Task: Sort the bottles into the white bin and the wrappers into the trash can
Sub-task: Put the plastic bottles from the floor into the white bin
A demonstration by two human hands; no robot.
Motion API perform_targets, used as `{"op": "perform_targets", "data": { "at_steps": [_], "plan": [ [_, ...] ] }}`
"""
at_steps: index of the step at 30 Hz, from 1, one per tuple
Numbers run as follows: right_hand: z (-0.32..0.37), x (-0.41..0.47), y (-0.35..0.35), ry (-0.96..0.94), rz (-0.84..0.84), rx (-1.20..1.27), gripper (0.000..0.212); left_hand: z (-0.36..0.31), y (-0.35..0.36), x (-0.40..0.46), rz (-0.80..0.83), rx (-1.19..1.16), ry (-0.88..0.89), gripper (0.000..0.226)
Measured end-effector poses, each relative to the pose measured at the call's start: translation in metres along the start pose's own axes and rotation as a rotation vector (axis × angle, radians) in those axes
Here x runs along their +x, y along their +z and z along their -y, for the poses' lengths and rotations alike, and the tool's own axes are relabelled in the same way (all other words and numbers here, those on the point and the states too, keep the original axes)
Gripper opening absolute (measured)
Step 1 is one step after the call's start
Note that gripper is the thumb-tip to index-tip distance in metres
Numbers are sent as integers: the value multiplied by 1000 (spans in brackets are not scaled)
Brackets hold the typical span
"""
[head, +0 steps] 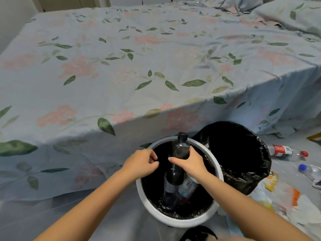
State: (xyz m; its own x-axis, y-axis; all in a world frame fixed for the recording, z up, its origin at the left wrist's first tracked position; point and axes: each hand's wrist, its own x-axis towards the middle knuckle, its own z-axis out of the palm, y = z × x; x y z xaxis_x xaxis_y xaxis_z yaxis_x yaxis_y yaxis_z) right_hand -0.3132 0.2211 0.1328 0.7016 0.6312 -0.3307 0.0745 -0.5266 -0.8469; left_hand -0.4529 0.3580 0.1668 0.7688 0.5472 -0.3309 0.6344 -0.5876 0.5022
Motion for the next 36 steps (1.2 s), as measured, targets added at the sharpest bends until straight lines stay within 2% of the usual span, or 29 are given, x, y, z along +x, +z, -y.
{"op": "perform_targets", "data": {
  "at_steps": [4,9,14,18,22,27,31,36],
  "plan": [
    [-16,21,25,54,30,-103,72,12,-11,-1,21,50,15,20],
    [-37,31,49,88,91,-253,77,24,-1,0,46,-15,-4,18],
    [-44,31,75,89,226,-480,84,27,6,3,20,-12,4,17],
    [-60,23,95,139,319,-568,71,26,8,4,3,-3,15,18],
    [-67,21,104,140,317,-582,62,26,15,-2,-97,116,50,35],
    [-63,13,96,59,278,-492,75,30,37,-10,-297,260,51,67],
    [-52,11,68,-82,212,-494,54,27,45,-7,-240,285,-30,62],
    [-32,9,12,-163,169,-438,28,24,46,-4,-262,273,-51,61]
  ]
}}
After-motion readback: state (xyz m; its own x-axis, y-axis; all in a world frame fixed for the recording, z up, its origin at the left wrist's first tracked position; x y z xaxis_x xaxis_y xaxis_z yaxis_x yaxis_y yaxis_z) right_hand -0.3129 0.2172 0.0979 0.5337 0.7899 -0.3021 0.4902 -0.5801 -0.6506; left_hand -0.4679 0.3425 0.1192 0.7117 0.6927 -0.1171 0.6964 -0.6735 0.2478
